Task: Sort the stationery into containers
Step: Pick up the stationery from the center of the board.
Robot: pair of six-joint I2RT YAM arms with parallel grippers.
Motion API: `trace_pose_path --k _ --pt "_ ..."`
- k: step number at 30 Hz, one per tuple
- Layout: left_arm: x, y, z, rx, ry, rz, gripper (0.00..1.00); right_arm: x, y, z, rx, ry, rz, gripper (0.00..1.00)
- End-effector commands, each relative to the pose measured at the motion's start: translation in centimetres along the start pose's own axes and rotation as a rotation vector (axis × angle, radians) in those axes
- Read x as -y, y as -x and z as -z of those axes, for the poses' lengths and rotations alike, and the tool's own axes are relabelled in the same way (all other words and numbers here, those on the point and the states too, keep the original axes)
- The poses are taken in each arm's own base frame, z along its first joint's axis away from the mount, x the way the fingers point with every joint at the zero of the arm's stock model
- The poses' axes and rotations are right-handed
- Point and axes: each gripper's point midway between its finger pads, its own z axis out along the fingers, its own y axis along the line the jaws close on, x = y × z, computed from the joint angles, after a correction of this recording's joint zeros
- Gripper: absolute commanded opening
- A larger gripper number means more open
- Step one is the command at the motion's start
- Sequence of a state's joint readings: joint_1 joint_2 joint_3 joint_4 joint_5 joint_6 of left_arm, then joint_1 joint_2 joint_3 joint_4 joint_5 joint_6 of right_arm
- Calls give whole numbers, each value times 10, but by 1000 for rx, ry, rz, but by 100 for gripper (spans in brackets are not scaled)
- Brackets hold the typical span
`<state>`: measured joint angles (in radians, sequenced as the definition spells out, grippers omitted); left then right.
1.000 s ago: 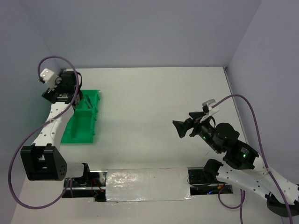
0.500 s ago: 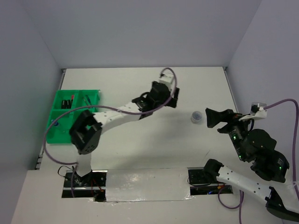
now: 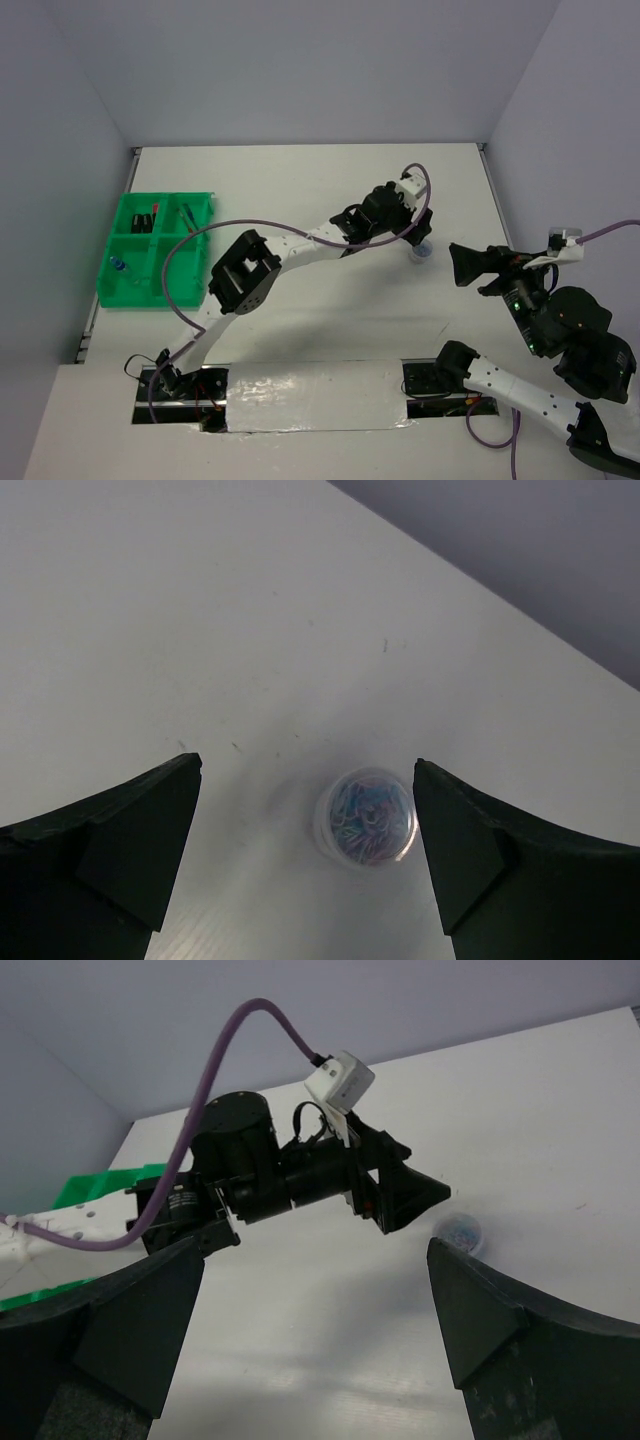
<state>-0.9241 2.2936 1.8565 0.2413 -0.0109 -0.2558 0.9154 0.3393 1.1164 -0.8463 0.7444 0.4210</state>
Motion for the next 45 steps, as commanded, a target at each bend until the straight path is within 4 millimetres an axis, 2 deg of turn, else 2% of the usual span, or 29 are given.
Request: trace_pose_path --k 1,5,10,20,23,24,26,29,30,32,33,36,37,38,39,40,42,43,44,45 --pt "32 2 -14 43 -147 -43 99 -5 2 1 2 32 33 100" --pt "45 -30 -29 -27 -188 -68 99 -7 1 1 -2 49 55 100" --pt "54 -55 -29 -60 -188 -75 99 -6 3 1 19 62 70 100" --pt "39 -97 -45 -165 -115 -73 98 -13 5 3 30 113 105 100" --pt "36 -103 -48 -178 -97 -75 88 -16 4 2 33 127 109 100" --pt "35 -104 -49 -177 -93 -74 76 -16 2 1 30 128 113 100" --pt "30 -102 -50 -170 -70 -69 65 -16 2 1 33 129 115 100" --pt "29 -95 -46 -149 -57 -72 36 -17 1 -1 33 133 122 100" --pt "30 -88 -46 -121 -60 -69 20 -17 -1 -1 31 134 125 100" --pt "29 -78 -34 -101 -49 -59 13 -17 -1 -2 32 133 127 100" --pt "22 -70 -30 -77 -3 -55 10 -17 -3 -3 30 130 135 100" --pt "0 -39 0 -18 116 -23 0 -20 -5 -5 26 138 134 100" --pt "-30 -21 26 6 253 14 0 -22 -6 -6 27 145 130 100" --pt "-47 -11 43 16 323 40 0 -24 -7 -6 24 154 129 100" --pt "-80 -2 66 44 457 94 0 -29 -12 -9 15 169 132 100" --pt "-95 6 105 41 527 116 0 -31 -14 -10 12 176 135 100" --pt "-130 16 153 69 672 185 0 -37 -22 -16 -6 190 146 100" --pt "-151 16 205 46 829 188 0 -40 -25 -18 -13 199 149 100" --pt "-165 11 234 26 928 211 0 -42 -28 -21 -19 203 158 100" --pt "-185 6 263 47 1039 320 0 -48 -33 -25 -34 211 165 100"
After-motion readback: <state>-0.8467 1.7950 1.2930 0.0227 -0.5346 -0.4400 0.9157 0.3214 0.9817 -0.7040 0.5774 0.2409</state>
